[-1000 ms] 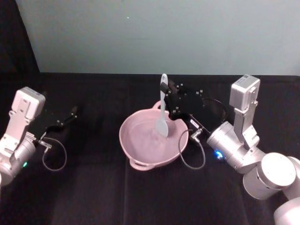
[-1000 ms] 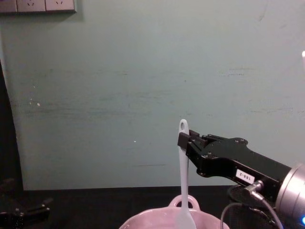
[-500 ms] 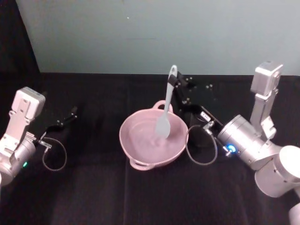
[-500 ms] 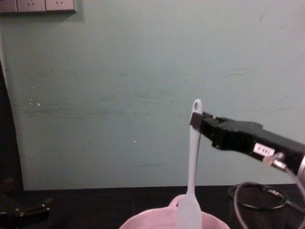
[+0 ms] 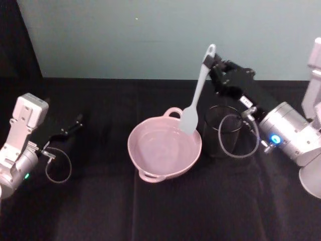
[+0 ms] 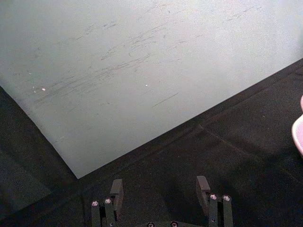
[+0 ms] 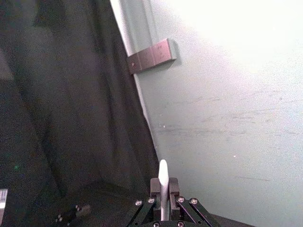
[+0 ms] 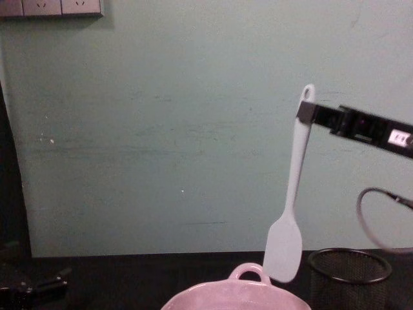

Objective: Use the one hand to pick up the spoon and stir the clear water in the bowl.

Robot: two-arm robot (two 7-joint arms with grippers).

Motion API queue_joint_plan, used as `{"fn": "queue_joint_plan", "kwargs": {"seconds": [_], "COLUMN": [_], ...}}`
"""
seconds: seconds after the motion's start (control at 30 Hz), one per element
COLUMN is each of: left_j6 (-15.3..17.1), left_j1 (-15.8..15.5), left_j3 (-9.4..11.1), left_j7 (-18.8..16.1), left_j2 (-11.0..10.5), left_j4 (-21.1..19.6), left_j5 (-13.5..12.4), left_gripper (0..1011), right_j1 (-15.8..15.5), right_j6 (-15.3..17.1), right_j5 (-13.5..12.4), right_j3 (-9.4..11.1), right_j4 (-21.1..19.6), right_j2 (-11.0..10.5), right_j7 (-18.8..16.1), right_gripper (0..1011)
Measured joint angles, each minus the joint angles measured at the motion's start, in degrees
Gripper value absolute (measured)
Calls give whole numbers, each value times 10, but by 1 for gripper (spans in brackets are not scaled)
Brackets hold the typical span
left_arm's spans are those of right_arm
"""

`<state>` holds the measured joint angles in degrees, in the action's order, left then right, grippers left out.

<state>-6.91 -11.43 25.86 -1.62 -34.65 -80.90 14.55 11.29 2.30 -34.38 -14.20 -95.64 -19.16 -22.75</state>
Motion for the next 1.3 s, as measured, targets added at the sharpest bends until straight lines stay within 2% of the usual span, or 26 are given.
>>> {"fn": "queue_joint_plan", "kwargs": {"seconds": [0.2, 0.37, 0.5, 0.63, 0.87, 1.3], "left_j6": [0, 0, 0, 0, 0, 0], "left_j1": [0, 0, 0, 0, 0, 0], "left_j3": [0, 0, 0, 0, 0, 0], "left_j7": [0, 0, 0, 0, 0, 0], "left_j2": [0, 0, 0, 0, 0, 0], "left_j4": [0, 0, 0, 0, 0, 0], "left_j5": [0, 0, 0, 0, 0, 0], "left_gripper": [1011, 1011, 1011, 1011, 1011, 1011], "right_j1": [-6, -12, -17, -17, -12, 1], "right_j6": [16, 16, 14, 12, 16, 21], "right_j5": [-43, -62, -80, -94, -117, -142], "right_j3": [30, 52, 69, 76, 75, 51], "right_j4": [-23, -26, -18, -1, 34, 98], "right_j2": [-12, -19, -24, -25, -26, -30], "right_j7": [16, 34, 48, 56, 61, 61], "right_gripper": [108, 108, 108, 108, 108, 108]}}
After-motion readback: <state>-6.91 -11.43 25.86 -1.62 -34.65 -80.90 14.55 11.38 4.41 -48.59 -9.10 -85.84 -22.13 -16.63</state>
